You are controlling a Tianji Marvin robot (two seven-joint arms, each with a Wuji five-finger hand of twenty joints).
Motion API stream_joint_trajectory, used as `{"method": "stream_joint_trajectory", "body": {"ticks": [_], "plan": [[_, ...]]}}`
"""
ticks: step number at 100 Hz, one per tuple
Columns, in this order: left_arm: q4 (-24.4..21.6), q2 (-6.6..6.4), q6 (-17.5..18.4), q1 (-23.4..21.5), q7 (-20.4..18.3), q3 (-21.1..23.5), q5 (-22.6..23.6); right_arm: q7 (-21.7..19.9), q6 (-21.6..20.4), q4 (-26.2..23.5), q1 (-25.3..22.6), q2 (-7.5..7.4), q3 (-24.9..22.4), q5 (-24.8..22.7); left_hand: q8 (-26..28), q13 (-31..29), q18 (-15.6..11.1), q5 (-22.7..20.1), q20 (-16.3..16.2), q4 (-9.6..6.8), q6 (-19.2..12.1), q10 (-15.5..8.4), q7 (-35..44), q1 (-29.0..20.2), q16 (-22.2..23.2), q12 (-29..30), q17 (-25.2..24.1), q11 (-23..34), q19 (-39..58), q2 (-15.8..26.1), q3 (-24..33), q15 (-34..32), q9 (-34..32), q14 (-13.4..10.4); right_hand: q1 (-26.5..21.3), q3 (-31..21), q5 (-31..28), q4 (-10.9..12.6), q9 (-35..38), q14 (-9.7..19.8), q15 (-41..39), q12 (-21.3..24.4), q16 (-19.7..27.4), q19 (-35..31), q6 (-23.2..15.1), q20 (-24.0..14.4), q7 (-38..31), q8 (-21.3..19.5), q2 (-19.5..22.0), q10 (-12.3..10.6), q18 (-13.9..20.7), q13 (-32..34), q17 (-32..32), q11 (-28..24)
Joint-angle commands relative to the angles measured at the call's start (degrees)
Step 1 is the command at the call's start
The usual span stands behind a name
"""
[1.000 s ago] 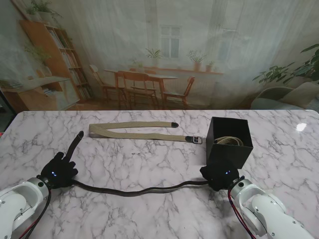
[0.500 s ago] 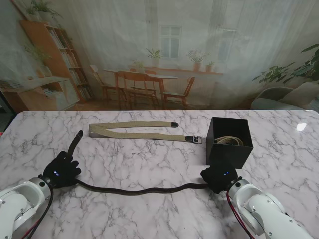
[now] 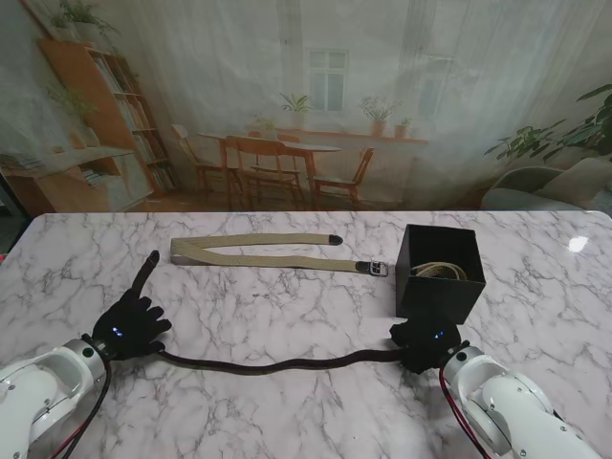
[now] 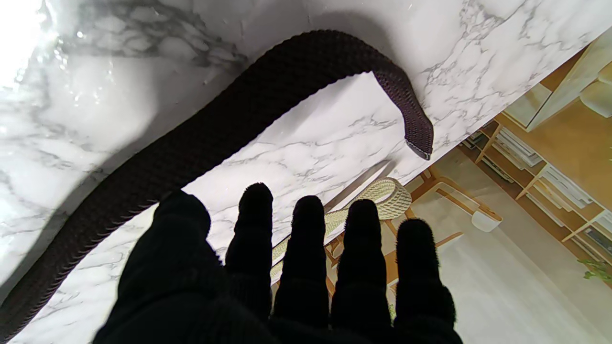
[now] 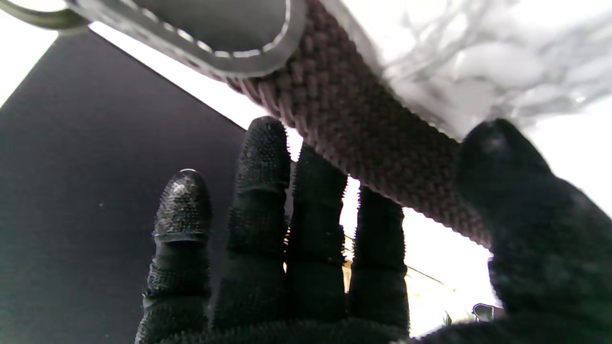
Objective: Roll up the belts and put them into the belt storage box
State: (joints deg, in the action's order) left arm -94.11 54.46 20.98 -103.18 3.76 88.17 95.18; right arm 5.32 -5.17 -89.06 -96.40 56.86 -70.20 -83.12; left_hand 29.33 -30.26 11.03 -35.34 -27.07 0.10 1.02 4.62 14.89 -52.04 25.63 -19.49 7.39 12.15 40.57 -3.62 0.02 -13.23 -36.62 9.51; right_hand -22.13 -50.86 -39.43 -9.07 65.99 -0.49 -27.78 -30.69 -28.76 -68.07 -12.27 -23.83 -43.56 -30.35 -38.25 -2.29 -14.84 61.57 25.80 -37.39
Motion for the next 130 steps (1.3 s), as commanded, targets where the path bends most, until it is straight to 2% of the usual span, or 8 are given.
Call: {"method": "stream_joint_trajectory", "body": {"ticks": [1,12,47,71,79,96,117,130], "plan": [[-0.5,0.11,0.3,0.1,-0.8,-0.2,0.2,-0.3,0.1,-0.5,-0.7,-0.08,-0.4,-0.4,-0.6,-0.7,2.8,1.1,-1.2,0.64,1.7,1.4,-1.0,1.4,0.6,0.4,-0.5,-1.1,1.4,2.2,-1.2,-0.6,0.3,1.0,1.7,0.6,-0.1,1.6,-0.8,-1.5,1.8,0.4,0.6,0.4,1.8,-0.4,1.5,-0.3,1.5,1.1,-0.6,-0.9,-0.8,1.5],[-0.8,0.13,0.1,-0.2,-0.9,0.0,0.4,-0.1,0.0,-0.9,-1.4,-0.08,-1.3,-0.9,-0.7,-0.7,2.9,1.0,-1.2,0.64,1.7,1.4,-0.8,1.4,0.6,0.4,-0.6,-1.0,1.4,2.2,-1.2,-0.6,0.3,1.1,1.4,0.0,-1.8,1.9,-1.5,-1.6,2.3,0.8,0.9,0.4,1.2,-0.4,1.4,-0.4,2.4,1.4,-0.6,-1.5,-0.8,2.5],[-1.4,0.18,0.1,-1.0,-1.0,1.0,0.8,-2.9,1.0,-3.8,-4.9,0.07,-5.3,-3.4,-0.8,-0.4,3.0,0.5,-1.2,0.65,1.7,1.4,-0.3,1.4,0.6,0.4,-0.7,-1.0,1.3,2.3,-1.2,-0.4,0.4,0.9,-0.7,-1.5,-0.5,-4.4,-4.3,-3.6,5.6,3.8,3.0,0.9,-3.1,-0.3,-7.9,1.5,2.1,3.6,-1.1,-4.5,-1.2,9.1],[-1.5,0.12,0.4,-0.9,-1.0,1.1,1.1,-3.1,2.3,-4.8,-7.1,0.22,-7.8,-4.6,-0.8,-0.4,2.9,0.4,-1.2,0.64,1.6,1.5,0.0,1.3,0.6,0.4,-0.7,-1.0,1.2,2.3,-1.2,-0.4,0.4,0.9,1.8,-1.7,0.7,-2.0,-6.2,-4.1,7.0,5.4,4.0,1.3,0.1,-0.3,-4.6,1.5,4.5,4.1,-0.9,-5.8,-1.7,11.4],[-1.5,0.10,0.5,-0.8,-1.1,1.1,1.1,-3.6,1.9,-5.5,-8.1,0.23,-9.1,-5.1,-0.8,-0.4,2.8,0.3,-1.2,0.64,1.6,1.5,0.0,1.3,0.6,0.4,-0.7,-1.0,1.2,2.3,-1.2,-0.4,0.5,0.9,3.4,-2.2,1.6,2.0,-8.1,-4.0,7.8,5.9,4.6,2.3,2.2,0.0,-0.5,-1.0,5.0,4.2,-1.2,-7.1,-2.6,12.1],[-1.7,0.11,0.5,-0.9,-1.4,1.1,1.2,-3.8,0.8,-5.9,-8.8,0.31,-10.2,-4.5,-0.8,-0.4,2.9,0.3,-1.2,0.65,1.6,1.5,0.1,1.3,0.6,0.4,-0.6,-1.0,1.2,2.3,-1.2,-0.4,0.4,0.9,2.8,-3.2,0.9,2.4,-7.0,-3.8,7.2,5.7,4.6,2.4,3.1,-0.1,0.2,-2.5,5.1,3.8,-1.4,-6.4,-2.3,10.7],[-1.8,0.13,0.4,-1.0,-1.5,1.1,1.3,-1.8,0.5,-3.7,-6.9,0.39,-8.0,-1.4,-0.8,-0.3,2.8,0.2,-1.2,0.65,1.6,1.4,0.2,1.3,0.6,0.3,-0.6,-1.0,1.3,2.3,-1.2,-0.4,0.4,0.9,2.2,-2.3,-0.8,-1.1,-1.9,-2.6,5.4,3.8,3.8,1.2,2.9,-0.3,-3.1,-1.7,5.7,2.9,-1.1,-3.5,-0.7,6.2],[-1.9,0.13,0.3,-1.2,-1.5,1.3,1.5,-1.7,0.4,-3.6,-6.5,0.26,-7.4,-2.0,-0.9,-0.3,2.9,0.2,-1.2,0.64,1.6,1.4,0.2,1.2,0.6,0.3,-0.6,-0.9,1.2,2.3,-1.2,-0.4,0.4,0.8,-2.7,-2.7,-0.2,-4.6,0.8,-1.8,4.3,2.5,3.0,1.1,0.1,0.2,-11.1,4.0,4.0,1.6,-1.3,-1.5,-0.5,4.0]]}}
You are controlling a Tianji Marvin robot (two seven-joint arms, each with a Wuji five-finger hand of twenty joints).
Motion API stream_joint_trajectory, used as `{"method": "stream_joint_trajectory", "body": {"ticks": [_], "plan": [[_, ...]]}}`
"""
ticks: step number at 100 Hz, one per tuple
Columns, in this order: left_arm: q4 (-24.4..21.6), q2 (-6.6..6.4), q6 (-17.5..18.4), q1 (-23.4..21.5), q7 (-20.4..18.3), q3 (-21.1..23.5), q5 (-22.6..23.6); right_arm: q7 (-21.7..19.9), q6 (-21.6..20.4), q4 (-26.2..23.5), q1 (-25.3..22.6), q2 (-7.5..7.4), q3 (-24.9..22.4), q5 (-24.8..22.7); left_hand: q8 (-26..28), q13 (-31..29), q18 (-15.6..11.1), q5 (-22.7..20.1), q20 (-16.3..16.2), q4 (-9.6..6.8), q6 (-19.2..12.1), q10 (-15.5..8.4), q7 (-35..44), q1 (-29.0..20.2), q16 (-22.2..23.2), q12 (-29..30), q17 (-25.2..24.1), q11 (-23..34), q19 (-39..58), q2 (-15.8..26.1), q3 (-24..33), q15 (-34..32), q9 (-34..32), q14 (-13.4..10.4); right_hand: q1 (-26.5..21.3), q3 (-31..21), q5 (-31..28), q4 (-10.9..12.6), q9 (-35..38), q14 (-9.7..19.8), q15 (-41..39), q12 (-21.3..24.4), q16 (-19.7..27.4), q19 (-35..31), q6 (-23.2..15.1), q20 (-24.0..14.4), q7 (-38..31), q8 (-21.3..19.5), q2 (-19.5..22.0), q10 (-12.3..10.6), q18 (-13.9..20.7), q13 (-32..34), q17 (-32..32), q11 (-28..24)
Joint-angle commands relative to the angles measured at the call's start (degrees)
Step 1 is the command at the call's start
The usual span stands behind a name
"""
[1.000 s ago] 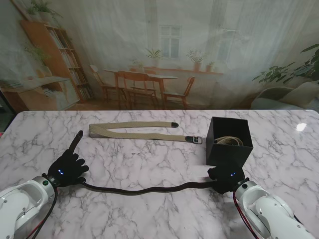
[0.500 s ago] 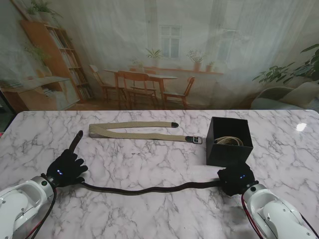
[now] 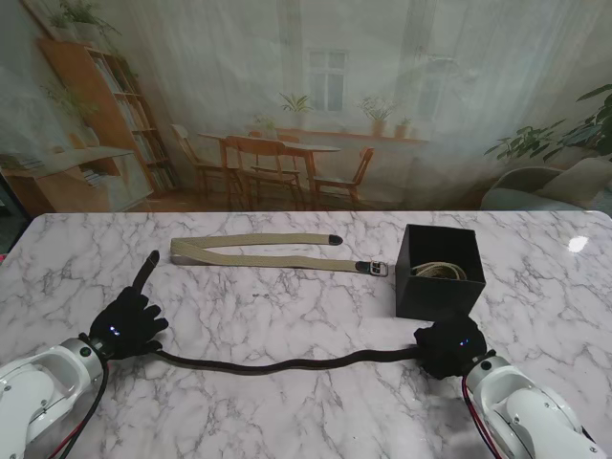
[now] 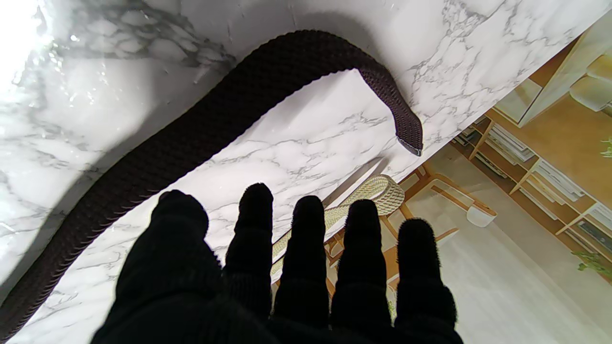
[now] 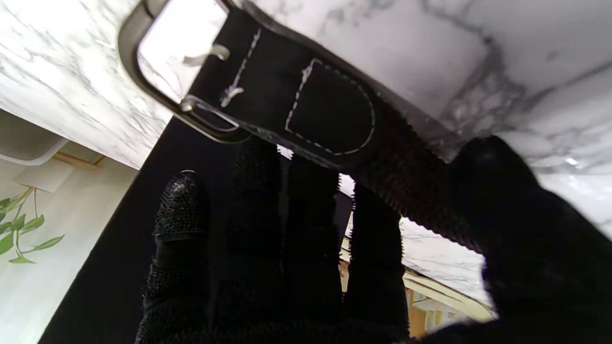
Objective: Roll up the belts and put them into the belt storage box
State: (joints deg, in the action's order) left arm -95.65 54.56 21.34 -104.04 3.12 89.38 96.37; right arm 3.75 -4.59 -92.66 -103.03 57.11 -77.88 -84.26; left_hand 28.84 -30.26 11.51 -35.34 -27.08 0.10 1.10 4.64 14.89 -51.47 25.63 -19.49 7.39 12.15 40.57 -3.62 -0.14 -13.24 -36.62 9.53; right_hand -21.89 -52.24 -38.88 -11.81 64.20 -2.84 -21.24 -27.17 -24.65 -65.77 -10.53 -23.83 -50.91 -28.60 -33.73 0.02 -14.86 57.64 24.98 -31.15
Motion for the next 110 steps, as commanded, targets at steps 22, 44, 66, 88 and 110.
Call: {"method": "stream_joint_trajectory", "body": {"ticks": [22,44,66,88,110], "plan": [[-0.5,0.06,-0.3,-0.7,-0.7,0.2,0.4,0.3,0.8,0.4,0.2,0.17,0.4,-0.1,-0.1,-0.2,2.3,-0.2,-1.2,0.66,1.4,1.4,0.6,0.5,0.5,0.3,-0.6,-0.9,1.2,2.2,-1.0,-0.4,0.2,0.8,-10.5,-5.6,-3.2,-3.0,14.5,0.4,-6.6,-3.3,-2.7,-3.3,-1.5,0.1,-8.4,6.1,-1.3,-2.1,-0.9,10.9,5.2,-8.6],[-0.6,0.00,0.0,-0.6,-0.6,0.2,0.5,1.2,1.0,1.7,0.7,0.46,0.9,2.9,0.0,-0.3,2.4,0.0,-1.2,0.65,1.5,1.4,0.6,0.4,0.5,0.3,-0.6,-0.8,1.3,2.1,-1.0,-0.4,0.2,0.8,-10.5,-10.6,13.3,5.0,19.4,0.6,-15.8,-4.0,-6.1,-7.5,-3.3,0.8,17.4,15.0,2.6,-0.6,-1.2,17.6,10.8,-16.6],[-0.6,-0.01,-0.1,-0.8,-0.4,0.2,0.7,1.9,3.0,2.5,1.2,1.25,1.8,8.1,0.2,-0.5,2.3,0.1,-1.2,0.64,1.5,1.3,0.6,0.0,0.6,0.2,-0.6,-0.7,1.4,1.9,-0.9,-0.5,-0.1,0.8,-14.8,-10.9,20.4,5.4,19.6,-2.8,-26.0,-3.2,-6.0,-10.0,-9.5,1.6,11.6,14.1,6.0,2.2,-3.6,17.8,16.2,-21.0],[-0.7,0.03,-0.3,-1.1,-0.4,0.3,0.7,1.8,2.6,2.5,1.2,1.64,1.7,11.0,0.3,-0.5,2.3,0.3,-1.2,0.65,1.5,1.2,0.5,-0.1,0.6,0.2,-0.5,-0.6,1.4,1.9,-0.9,-0.5,-0.2,0.7,-7.0,-4.1,19.4,5.4,19.6,-3.6,-22.7,1.3,-1.5,-9.7,12.2,2.3,11.8,15.4,11.2,2.2,-3.7,17.3,13.5,-18.1],[-0.8,0.08,-0.4,-1.2,-0.7,0.3,0.5,1.5,0.5,1.6,0.4,1.19,0.1,8.0,0.5,-0.5,2.4,0.2,-1.2,0.67,1.5,1.2,0.5,0.2,0.6,0.2,-0.6,-0.6,1.4,2.1,-1.0,-0.5,-0.2,0.8,1.9,3.8,14.0,6.3,12.7,-3.0,-10.1,2.3,-1.8,-7.5,10.4,0.7,14.2,16.8,13.1,1.4,-2.0,11.1,6.3,-5.7]]}}
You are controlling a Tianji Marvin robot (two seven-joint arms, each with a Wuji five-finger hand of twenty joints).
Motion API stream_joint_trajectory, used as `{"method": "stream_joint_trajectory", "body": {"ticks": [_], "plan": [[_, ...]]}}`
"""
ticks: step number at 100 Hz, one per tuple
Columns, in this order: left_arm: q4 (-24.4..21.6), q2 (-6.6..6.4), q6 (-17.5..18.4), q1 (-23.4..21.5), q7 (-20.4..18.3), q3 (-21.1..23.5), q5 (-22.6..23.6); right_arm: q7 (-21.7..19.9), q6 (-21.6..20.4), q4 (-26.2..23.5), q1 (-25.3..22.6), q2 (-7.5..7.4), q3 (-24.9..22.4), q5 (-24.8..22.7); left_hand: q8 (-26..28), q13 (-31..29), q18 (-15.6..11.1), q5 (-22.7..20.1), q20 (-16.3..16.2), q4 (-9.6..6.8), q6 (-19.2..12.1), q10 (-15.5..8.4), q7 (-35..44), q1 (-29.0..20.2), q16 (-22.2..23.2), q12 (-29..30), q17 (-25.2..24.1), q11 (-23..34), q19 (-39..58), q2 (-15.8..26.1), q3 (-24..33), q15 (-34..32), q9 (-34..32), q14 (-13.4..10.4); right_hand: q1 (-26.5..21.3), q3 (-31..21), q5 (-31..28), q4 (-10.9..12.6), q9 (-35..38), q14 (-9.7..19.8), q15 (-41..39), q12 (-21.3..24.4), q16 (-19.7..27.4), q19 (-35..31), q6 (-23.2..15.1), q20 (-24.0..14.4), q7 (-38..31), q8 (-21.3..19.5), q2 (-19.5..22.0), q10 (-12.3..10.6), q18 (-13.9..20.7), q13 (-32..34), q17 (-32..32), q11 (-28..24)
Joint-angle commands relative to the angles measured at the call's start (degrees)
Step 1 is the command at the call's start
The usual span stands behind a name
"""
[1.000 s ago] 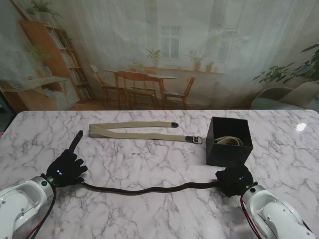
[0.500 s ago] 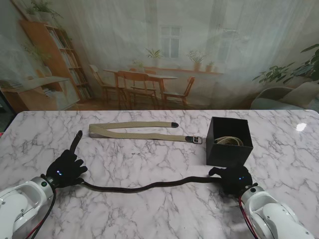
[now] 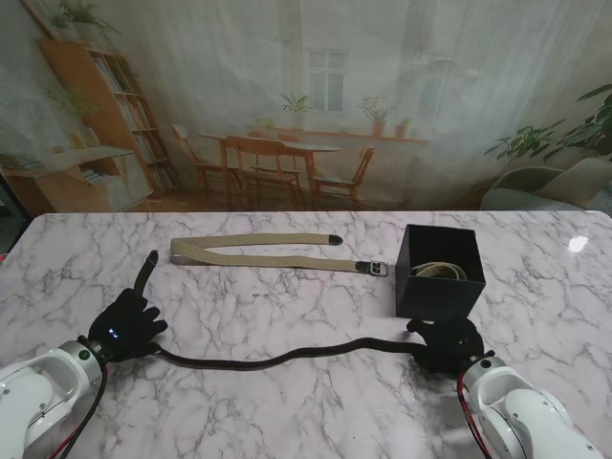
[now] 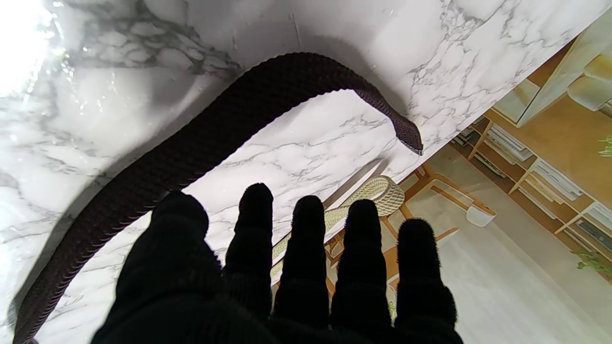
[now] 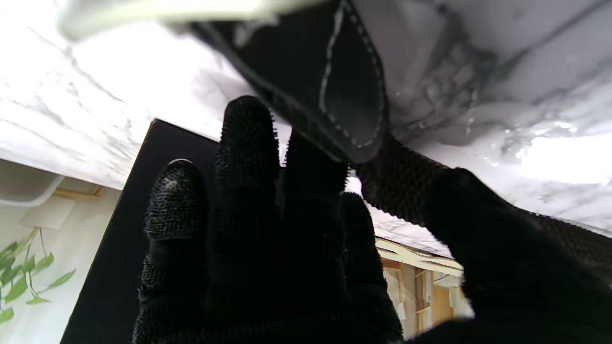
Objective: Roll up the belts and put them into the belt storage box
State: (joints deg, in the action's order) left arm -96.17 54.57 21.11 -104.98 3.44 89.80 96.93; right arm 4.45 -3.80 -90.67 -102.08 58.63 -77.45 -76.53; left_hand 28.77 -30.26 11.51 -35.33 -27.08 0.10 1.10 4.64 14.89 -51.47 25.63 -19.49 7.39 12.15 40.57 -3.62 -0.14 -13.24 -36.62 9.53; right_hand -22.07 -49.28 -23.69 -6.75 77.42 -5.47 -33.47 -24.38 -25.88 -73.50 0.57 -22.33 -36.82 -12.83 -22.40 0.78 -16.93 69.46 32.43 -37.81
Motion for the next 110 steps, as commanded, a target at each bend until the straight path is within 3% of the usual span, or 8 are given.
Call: {"method": "stream_joint_trajectory", "body": {"ticks": [1,32,42,51,60,76,97,110], "plan": [[-0.3,0.08,-0.2,-0.2,-1.0,-0.1,0.0,1.0,-0.3,-0.4,-0.6,-0.33,-0.4,0.3,0.5,-0.5,2.4,0.3,-1.2,0.67,1.5,1.2,0.5,0.2,0.6,0.2,-0.6,-0.6,1.4,2.2,-1.0,-0.5,-0.2,0.8,2.1,0.9,-1.4,1.2,-0.6,-0.3,2.2,-0.5,-0.6,0.3,-0.8,-0.8,0.1,1.1,1.8,0.7,0.0,-0.7,-1.2,1.1],[-0.4,0.07,0.0,-0.3,-0.6,0.3,0.0,6.4,-2.5,-2.8,-3.2,-0.51,-5.1,-4.2,0.4,-0.5,2.4,0.2,-1.1,0.64,1.5,1.2,0.4,0.1,0.6,0.2,-0.6,-0.6,1.4,2.1,-1.0,-0.5,-0.2,0.7,0.5,1.4,-4.0,1.6,-2.7,0.1,3.3,-1.2,-1.2,0.8,-6.1,-1.2,0.6,0.9,2.2,0.2,0.1,-1.9,-2.0,2.3],[-0.5,0.08,0.0,-0.5,-0.6,0.4,0.1,8.0,-3.0,-4.3,-5.0,-0.87,-7.9,-8.2,0.3,-0.5,2.3,0.3,-1.1,0.64,1.5,1.2,0.3,0.2,0.6,0.2,-0.6,-0.6,1.4,2.2,-1.0,-0.5,-0.2,0.7,-2.2,-0.2,0.0,1.7,-5.7,0.8,4.8,-1.2,-1.1,2.1,-11.6,-0.9,2.1,1.2,2.0,-0.6,0.3,-3.7,-3.2,4.3],[-0.6,0.10,-0.2,-0.7,-0.6,0.5,0.2,7.7,-3.9,-5.7,-6.7,-1.32,-10.4,-11.8,0.3,-0.5,2.3,0.3,-1.1,0.64,1.5,1.3,0.3,0.2,0.6,0.2,-0.6,-0.7,1.4,2.2,-1.0,-0.5,-0.1,0.7,-6.1,-4.2,6.0,1.4,-12.6,2.2,8.5,-0.5,-0.7,4.6,-18.6,-1.1,3.8,1.9,0.6,-1.4,0.6,-7.0,-5.3,10.1],[-0.6,0.13,-0.4,-0.8,-0.6,0.6,0.2,8.3,-6.5,-5.9,-7.7,-1.92,-12.2,-14.4,0.2,-0.5,2.3,0.4,-1.1,0.64,1.6,1.2,0.2,0.2,0.6,0.2,-0.6,-0.6,1.4,2.2,-1.0,-0.5,-0.2,0.7,-10.0,-11.1,8.6,1.0,-27.8,2.8,16.5,2.5,2.7,9.2,-25.9,-0.4,5.2,3.0,-2.9,-0.3,1.1,-17.4,-10.3,16.6],[-0.7,0.17,-0.4,-1.0,-0.8,0.8,0.1,8.8,-14.1,-4.9,-7.9,-1.89,-14.0,-10.0,0.0,-0.4,2.3,0.6,-1.1,0.62,1.6,1.3,0.1,0.0,0.6,0.2,-0.6,-0.7,1.4,2.3,-1.0,-0.5,-0.1,0.6,-15.8,-17.7,5.7,0.1,-40.5,2.4,18.2,7.8,5.7,12.0,-26.6,-0.1,7.5,4.2,-7.0,1.8,1.5,-23.3,-12.9,15.6],[-0.7,0.15,-0.3,-1.0,-0.6,0.9,0.1,5.7,-19.2,-3.8,-7.5,-2.01,-15.1,-7.5,-0.1,-0.4,2.3,0.7,-1.1,0.63,1.7,1.2,0.1,0.1,0.6,0.2,-0.6,-0.6,1.4,2.4,-1.0,-0.5,-0.1,0.7,-20.2,-19.8,5.9,0.3,-44.8,3.2,18.9,10.2,7.2,13.1,-26.5,0.3,12.2,6.3,-8.3,0.5,2.4,-25.7,-13.6,16.1],[-0.8,0.14,-0.1,-0.9,-0.8,0.9,0.1,5.0,-21.0,-2.7,-6.3,-2.63,-14.6,-8.9,-0.2,-0.4,2.3,0.7,-1.1,0.65,1.6,1.1,0.1,0.2,0.6,0.2,-0.6,-0.6,1.4,2.5,-1.0,-0.5,-0.1,0.6,-18.3,-18.6,5.4,0.0,-45.1,3.0,19.0,10.5,7.6,13.3,-26.5,0.4,12.7,6.5,-8.9,0.6,2.5,-26.3,-13.8,16.3]]}}
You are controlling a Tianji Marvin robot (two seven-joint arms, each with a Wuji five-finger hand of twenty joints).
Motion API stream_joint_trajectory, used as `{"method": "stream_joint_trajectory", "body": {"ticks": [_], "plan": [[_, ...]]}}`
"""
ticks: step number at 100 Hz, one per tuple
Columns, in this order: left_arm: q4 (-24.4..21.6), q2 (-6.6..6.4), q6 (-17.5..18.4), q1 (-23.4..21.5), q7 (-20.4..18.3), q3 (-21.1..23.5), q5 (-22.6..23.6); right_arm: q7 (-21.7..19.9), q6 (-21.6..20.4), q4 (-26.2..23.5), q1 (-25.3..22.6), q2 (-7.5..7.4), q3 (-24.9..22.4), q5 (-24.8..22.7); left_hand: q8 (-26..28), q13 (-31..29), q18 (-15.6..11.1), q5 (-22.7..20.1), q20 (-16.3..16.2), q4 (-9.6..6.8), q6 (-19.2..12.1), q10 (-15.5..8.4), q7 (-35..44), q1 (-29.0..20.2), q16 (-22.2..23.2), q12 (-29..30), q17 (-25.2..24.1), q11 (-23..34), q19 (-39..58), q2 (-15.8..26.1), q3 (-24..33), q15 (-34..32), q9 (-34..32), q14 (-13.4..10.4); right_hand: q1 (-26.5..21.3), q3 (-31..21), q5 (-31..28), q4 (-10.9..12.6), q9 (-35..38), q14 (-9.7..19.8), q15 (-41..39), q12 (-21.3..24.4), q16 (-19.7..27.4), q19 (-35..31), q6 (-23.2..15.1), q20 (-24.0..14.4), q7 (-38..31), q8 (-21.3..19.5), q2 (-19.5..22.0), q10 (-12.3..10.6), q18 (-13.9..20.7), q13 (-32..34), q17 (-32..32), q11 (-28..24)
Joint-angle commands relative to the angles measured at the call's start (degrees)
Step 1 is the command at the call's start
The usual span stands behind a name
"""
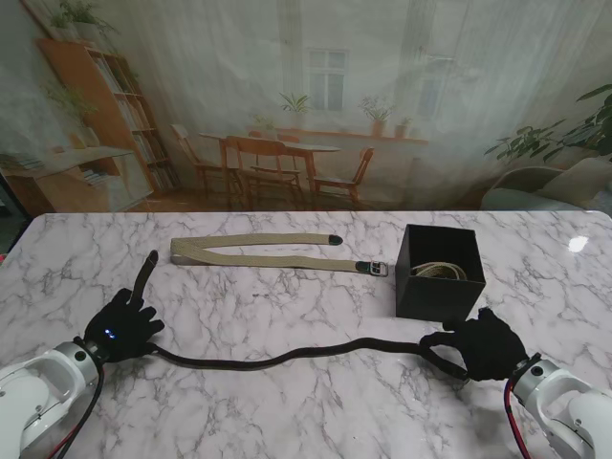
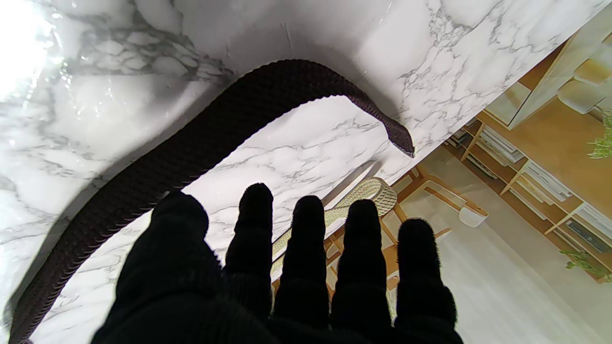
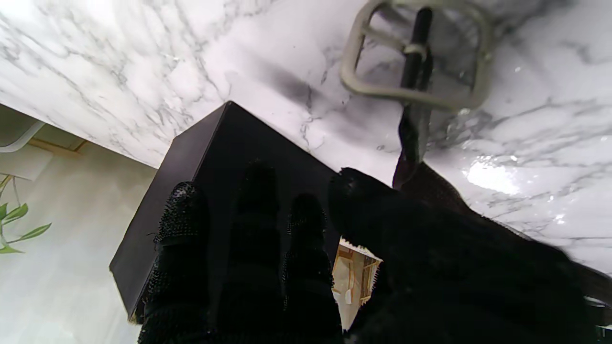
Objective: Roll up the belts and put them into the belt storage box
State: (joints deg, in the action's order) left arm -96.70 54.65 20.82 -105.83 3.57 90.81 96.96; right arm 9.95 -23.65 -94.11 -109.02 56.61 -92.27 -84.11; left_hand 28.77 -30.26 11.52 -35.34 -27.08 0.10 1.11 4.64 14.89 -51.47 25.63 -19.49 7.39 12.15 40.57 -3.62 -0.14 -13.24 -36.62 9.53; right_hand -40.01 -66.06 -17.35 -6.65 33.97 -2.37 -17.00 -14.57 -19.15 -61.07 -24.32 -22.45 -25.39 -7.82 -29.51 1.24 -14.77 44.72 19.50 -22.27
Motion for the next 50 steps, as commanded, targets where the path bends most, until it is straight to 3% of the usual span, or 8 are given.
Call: {"method": "stream_joint_trajectory", "body": {"ticks": [1,23,50], "plan": [[-0.3,0.05,0.3,-0.1,-1.0,-0.1,0.1,-0.8,-1.4,0.7,0.7,-0.68,0.2,-1.5,-0.2,-0.4,2.3,0.7,-1.1,0.64,1.6,1.1,0.1,0.1,0.6,0.2,-0.6,-0.6,1.4,2.5,-1.0,-0.5,-0.1,0.6,-0.1,-1.7,-0.9,-0.1,-1.6,-0.1,2.6,0.7,0.8,0.9,-1.6,0.5,1.3,1.5,-1.9,0.2,0.3,-1.6,-0.9,0.8],[-0.1,0.03,0.3,0.2,-0.6,-0.4,0.0,-4.7,-6.4,-0.9,2.4,-1.71,0.0,-5.2,0.0,-0.5,2.3,0.6,-1.1,0.65,1.6,1.1,0.3,0.0,0.6,0.2,-0.6,-0.5,1.4,2.4,-1.0,-0.5,-0.1,0.6,4.8,-1.0,-0.2,-0.4,0.3,0.1,2.1,0.8,1.2,0.8,-1.5,0.5,0.4,1.0,-2.6,-0.4,0.2,-0.8,-0.4,0.5],[0.4,0.02,0.0,0.3,-0.6,-0.7,-0.2,-7.0,-8.6,-1.6,3.8,-2.20,0.0,-6.8,0.3,-0.5,2.2,0.6,-1.1,0.67,1.6,1.1,0.5,-0.2,0.6,0.1,-0.7,-0.5,1.3,2.4,-1.0,-0.5,-0.2,0.6,3.7,-2.9,-0.7,-0.1,-1.2,0.3,2.4,0.9,1.5,1.5,-1.6,0.8,-1.0,0.4,-3.8,-0.9,0.2,-1.6,-1.3,0.9]]}}
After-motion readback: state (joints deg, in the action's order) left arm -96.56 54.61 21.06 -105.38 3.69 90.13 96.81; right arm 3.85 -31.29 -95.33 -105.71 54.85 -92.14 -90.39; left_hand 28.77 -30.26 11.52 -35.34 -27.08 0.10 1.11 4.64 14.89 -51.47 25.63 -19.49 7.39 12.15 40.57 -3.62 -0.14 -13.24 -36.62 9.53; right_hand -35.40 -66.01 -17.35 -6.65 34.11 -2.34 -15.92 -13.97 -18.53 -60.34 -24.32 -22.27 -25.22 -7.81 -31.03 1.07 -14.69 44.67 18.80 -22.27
